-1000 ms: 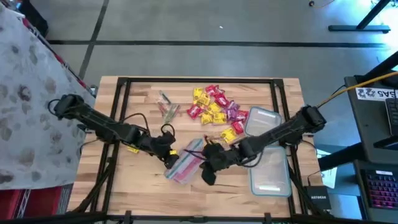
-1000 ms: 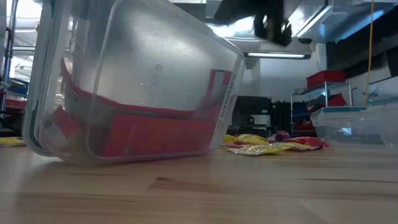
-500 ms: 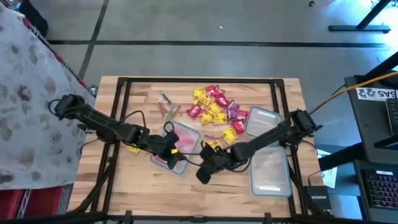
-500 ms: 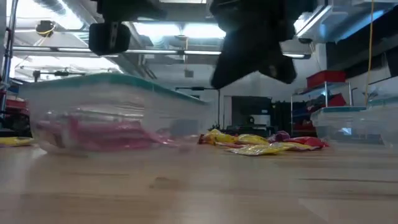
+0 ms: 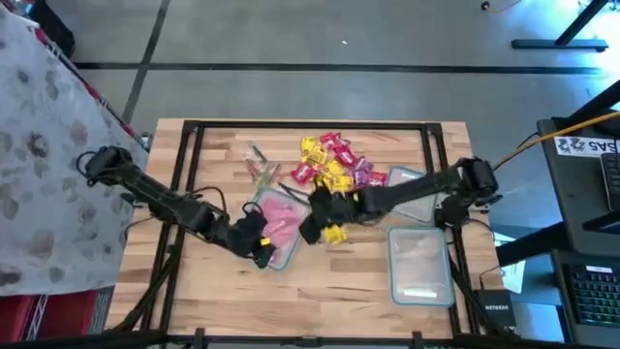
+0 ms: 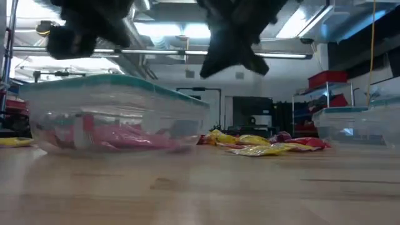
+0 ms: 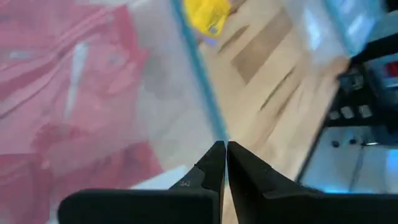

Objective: Sort candy
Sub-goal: Close the rectangular transparent bin

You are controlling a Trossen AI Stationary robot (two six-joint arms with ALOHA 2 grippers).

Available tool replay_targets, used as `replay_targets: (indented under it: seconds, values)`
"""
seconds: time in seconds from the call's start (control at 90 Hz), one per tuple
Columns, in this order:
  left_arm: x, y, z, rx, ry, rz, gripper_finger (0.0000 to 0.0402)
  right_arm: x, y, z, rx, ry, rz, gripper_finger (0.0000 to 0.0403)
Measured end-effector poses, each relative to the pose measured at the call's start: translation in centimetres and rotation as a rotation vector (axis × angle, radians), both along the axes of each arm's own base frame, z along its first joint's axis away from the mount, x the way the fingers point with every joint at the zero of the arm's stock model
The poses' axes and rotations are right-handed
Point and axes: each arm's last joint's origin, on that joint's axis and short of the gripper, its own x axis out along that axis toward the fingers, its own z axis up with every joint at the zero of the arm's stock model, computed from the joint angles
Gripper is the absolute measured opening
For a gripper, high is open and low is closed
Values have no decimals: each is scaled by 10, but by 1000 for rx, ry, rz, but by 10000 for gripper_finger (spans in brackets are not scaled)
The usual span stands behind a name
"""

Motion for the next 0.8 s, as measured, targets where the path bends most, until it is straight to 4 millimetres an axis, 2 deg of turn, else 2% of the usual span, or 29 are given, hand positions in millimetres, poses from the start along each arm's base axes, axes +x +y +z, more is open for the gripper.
replay_targets:
  seconds: [0.133,0.2,0.267,0.344,0.456,0.544,0.8]
  values:
    - [-9,-4,-6,26,72,48,0,-1,-39,-2,-16,52,-81,0]
    - [-15,-1,-11,59,135,84,0,2,-54,-12,-15,71,-97,0]
    - [-19,3,-17,100,203,111,0,7,-62,-23,30,92,-49,0]
    - [-20,7,-24,134,255,121,0,14,-59,-34,88,89,9,0]
    - [-16,11,-35,150,288,100,0,14,-42,-40,113,115,46,0]
    - [-12,15,-41,161,316,69,0,11,-20,-39,111,136,93,0]
    - [-12,31,-30,232,332,62,0,-10,69,-36,173,196,321,0]
